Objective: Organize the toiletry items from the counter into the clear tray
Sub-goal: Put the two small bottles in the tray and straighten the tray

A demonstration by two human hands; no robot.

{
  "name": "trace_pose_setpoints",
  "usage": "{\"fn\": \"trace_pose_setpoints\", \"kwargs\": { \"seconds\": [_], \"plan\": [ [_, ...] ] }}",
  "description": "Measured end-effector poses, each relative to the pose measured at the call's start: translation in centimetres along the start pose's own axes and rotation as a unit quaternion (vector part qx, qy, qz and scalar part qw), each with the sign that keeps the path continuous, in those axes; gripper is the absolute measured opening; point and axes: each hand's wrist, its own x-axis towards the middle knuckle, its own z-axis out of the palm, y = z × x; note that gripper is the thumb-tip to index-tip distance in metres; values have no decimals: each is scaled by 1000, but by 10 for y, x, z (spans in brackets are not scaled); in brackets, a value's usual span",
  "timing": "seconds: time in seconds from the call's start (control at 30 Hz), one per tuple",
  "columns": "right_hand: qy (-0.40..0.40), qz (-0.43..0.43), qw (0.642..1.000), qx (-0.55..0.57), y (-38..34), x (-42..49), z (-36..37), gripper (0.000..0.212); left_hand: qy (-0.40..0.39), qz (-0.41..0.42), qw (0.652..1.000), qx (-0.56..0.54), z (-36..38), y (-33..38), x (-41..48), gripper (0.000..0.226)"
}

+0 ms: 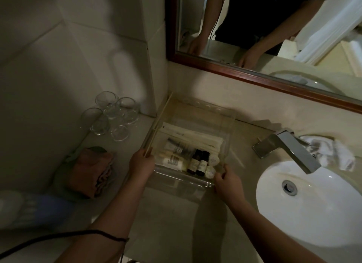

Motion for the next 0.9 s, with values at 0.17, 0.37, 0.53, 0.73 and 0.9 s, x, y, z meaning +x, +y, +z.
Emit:
{"fn": "trace_pose_setpoints", "kwargs": {
  "seconds": [0.17, 0.37, 0.53, 0.73, 0.9],
  "plan": [
    [94, -87, 984, -122, -7, -15, 1, 59, 23, -14, 999, -26, -1, 0, 3, 21],
    [14, -240, 917, -318, -34, -20, 19, 67, 34, -74, 993, -90, 0, 6, 6, 12],
    [-8, -227, 912, -342, -44, -15, 21, 68, 41, -83, 989, -118, -1, 11, 5, 12],
    [-6, -220, 912, -346, -45, -7, 16, 77, 22, -109, 982, -155, -1, 14, 17, 17],
    [4, -215, 921, -325, -41, -7, 16, 76, -24, -130, 983, -129, -7, 23, 23, 31]
  ]
}}
